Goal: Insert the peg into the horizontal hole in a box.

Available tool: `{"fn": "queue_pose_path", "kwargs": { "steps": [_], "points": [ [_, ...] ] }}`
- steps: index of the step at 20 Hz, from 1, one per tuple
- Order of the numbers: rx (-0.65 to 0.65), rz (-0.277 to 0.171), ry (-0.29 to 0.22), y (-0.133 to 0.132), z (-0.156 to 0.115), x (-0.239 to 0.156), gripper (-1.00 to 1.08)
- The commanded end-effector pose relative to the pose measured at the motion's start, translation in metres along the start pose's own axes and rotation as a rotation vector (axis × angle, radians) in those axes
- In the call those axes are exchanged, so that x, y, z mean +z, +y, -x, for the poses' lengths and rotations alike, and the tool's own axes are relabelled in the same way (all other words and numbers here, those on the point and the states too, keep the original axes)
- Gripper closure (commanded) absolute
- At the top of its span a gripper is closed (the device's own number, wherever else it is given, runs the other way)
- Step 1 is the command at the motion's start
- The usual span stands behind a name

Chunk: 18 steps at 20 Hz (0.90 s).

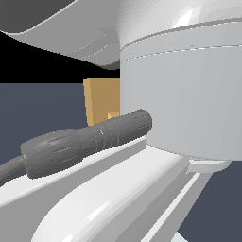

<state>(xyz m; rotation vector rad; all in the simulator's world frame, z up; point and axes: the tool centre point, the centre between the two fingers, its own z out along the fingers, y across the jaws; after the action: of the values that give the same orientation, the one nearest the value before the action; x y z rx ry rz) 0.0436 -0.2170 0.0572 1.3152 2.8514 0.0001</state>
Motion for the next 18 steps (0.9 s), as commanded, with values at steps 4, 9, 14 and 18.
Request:
{"fn": "queue_pose_path", "kwargs": {
  "steps": [4, 9, 14, 18],
  "points": [
    [-0.002, -0.001, 0.001, 0.0, -0.001, 0.029, -0.92],
    [-0.002, -0.001, 0.001, 0.0, 0.0, 0.039, -0.92],
    [-0.002, -0.001, 0.001, 0.0, 0.0, 0.038, 1.08],
    [-0.002, -0.001, 0.001, 0.0, 0.0, 0.038, 1.08]
  ]
}}
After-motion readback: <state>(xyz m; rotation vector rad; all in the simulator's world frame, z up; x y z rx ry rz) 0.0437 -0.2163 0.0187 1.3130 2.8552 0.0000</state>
